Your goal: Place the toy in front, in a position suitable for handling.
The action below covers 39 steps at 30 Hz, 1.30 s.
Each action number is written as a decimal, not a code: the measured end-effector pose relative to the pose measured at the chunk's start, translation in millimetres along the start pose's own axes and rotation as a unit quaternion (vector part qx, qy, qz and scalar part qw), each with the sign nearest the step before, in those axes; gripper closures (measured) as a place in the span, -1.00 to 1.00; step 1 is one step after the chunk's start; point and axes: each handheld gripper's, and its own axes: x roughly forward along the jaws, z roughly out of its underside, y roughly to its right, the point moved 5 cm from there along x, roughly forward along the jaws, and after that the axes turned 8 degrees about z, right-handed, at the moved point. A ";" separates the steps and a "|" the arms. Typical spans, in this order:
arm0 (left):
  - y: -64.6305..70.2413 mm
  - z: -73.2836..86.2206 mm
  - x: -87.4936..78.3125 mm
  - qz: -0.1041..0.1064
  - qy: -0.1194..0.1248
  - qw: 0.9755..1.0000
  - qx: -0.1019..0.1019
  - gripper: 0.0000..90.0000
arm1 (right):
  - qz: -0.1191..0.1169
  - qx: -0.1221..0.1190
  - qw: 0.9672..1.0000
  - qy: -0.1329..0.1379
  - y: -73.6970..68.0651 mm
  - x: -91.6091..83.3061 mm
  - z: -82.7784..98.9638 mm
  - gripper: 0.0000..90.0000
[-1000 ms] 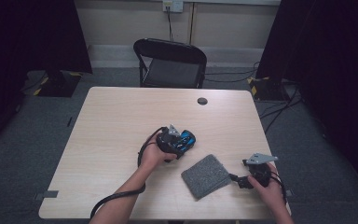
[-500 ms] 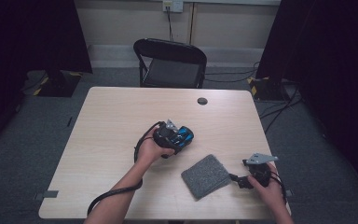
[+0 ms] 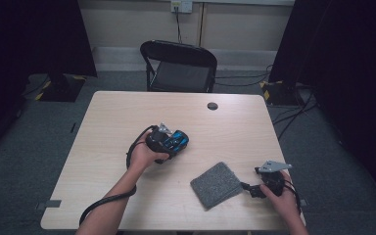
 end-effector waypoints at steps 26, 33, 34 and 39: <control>-6.4 21.2 -0.6 -0.006 0.011 1.000 0.004 -0.42 | 0.000 0.001 1.000 0.000 0.0 0.2 -0.1 -0.72; -4.1 15.4 -13.0 -0.010 0.034 0.999 0.005 -0.50 | 0.000 0.001 1.000 0.000 0.0 0.2 -0.1 -0.72; -3.3 15.6 -16.5 -0.005 0.034 0.999 0.003 -0.50 | 0.000 0.001 1.000 0.000 0.0 0.2 -0.1 -0.72; -2.0 26.7 -32.9 0.001 0.043 0.999 0.010 -0.53 | 0.000 0.001 1.000 0.000 -0.1 0.2 -0.1 -0.72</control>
